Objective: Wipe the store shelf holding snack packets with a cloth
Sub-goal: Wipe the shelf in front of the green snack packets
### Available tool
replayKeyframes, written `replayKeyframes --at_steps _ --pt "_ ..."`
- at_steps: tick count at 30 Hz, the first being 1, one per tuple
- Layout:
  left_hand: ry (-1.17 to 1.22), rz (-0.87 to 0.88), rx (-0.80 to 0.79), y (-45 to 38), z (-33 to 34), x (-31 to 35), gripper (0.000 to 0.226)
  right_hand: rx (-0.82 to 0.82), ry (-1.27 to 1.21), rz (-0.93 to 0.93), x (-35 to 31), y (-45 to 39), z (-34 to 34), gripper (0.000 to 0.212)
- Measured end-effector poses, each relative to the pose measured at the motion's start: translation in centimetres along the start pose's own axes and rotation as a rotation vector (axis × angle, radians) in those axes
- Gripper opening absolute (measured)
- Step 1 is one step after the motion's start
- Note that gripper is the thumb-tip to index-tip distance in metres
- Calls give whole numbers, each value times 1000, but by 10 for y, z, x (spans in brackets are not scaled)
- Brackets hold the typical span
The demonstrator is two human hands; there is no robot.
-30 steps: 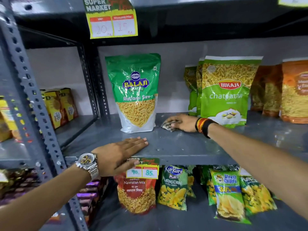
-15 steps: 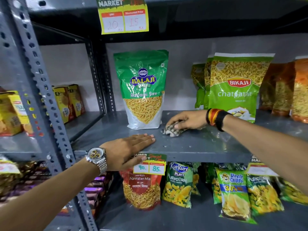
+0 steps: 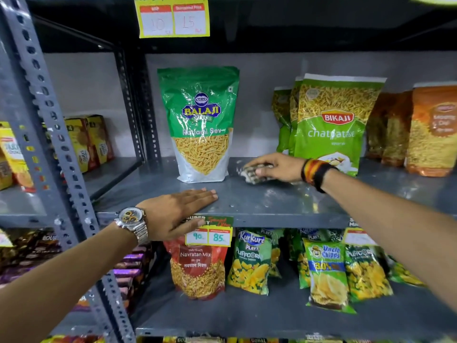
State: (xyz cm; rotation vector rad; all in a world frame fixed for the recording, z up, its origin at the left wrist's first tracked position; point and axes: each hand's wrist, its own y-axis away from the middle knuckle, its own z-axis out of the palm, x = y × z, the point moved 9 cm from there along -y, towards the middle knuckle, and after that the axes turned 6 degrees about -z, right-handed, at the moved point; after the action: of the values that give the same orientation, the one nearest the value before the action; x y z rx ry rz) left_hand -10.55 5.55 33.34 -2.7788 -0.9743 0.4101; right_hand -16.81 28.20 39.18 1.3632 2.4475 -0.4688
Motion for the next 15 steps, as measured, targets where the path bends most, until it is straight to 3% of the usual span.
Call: replayKeyframes --at_steps 3,6,7,10,12,15 --pt "2 -42 -20 1 1 -1 73 117 63 105 26 -19 6 35" --pt "2 -83 -19 1 1 -2 79 230 193 36 3 10 19 33" --pt "-1 -96 -22 2 1 -3 80 210 204 -19 -10 24 24 33" --pt "-6 -125 -26 3 3 -5 80 -52 52 -179 -49 66 37 33" --pt "-5 -129 -29 2 2 -5 80 -7 34 -228 -57 64 20 33" --pt "11 -139 -24 2 -1 -3 83 128 3 -103 -36 24 4 33"
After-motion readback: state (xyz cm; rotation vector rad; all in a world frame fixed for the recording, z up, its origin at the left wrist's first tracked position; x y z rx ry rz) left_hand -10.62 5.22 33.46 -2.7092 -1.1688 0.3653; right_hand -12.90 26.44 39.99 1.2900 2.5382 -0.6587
